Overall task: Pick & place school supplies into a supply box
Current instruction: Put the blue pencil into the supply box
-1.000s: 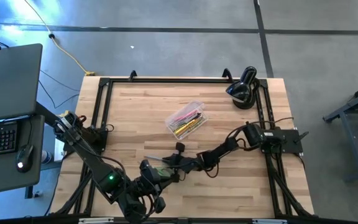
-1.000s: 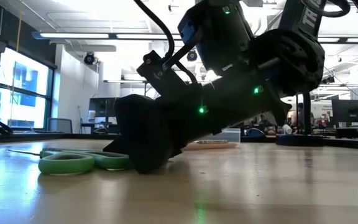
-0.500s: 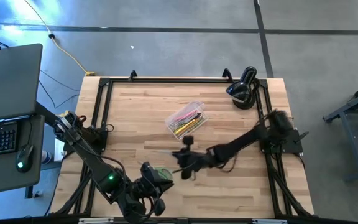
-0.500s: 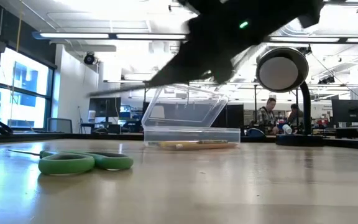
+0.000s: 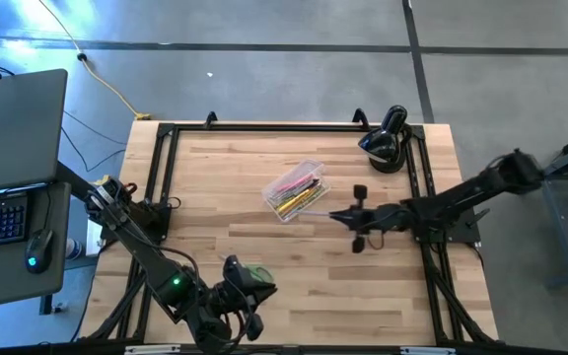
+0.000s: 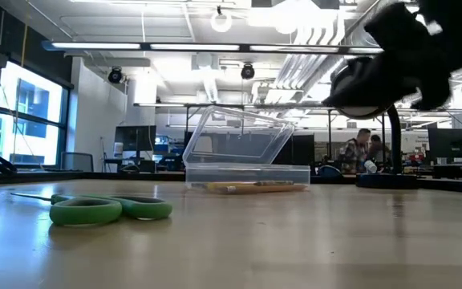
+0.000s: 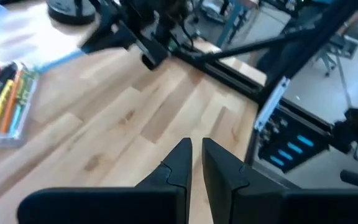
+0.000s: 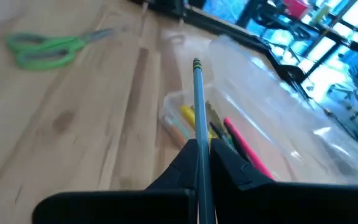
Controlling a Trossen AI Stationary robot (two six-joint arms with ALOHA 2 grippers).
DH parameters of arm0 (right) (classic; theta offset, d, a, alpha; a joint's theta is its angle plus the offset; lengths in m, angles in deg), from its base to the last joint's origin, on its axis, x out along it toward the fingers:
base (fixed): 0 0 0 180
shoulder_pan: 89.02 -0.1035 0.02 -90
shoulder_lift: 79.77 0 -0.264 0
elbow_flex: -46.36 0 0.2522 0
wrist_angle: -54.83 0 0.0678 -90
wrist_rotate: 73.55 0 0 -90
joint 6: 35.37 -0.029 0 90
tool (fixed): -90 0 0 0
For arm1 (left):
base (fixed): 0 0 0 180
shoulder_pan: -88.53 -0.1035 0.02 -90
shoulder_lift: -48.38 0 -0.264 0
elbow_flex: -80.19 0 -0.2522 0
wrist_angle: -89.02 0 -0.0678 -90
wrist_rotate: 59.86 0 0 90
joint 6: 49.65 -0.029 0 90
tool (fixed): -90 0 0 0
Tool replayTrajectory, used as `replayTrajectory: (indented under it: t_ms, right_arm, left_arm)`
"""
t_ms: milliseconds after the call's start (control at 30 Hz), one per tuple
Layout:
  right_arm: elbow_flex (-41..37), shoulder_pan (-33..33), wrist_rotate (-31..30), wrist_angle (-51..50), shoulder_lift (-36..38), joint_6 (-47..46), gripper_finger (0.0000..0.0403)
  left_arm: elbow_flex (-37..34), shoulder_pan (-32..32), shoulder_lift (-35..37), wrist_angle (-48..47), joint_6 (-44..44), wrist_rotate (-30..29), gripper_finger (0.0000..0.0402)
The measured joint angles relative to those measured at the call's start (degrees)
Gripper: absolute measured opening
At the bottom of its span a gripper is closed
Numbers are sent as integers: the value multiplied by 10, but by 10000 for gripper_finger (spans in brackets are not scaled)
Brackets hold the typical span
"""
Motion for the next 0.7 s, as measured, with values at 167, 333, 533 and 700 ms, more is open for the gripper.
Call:
replayTrajectory:
  t_ms: [167,333,533,700]
  right_arm:
    - [-33,28,16,20,22,34,2]
    - [31,73,52,-67,-17,20,1]
    - [119,136,122,-165,-94,5,1]
    - [170,159,138,-160,-159,52,0]
  left_arm:
    - [0,0,0,10,0,-32,67]
    - [0,-5,0,16,0,-53,67]
    - [0,-20,0,18,0,-49,67]
    - [0,-30,0,21,-19,-16,67]
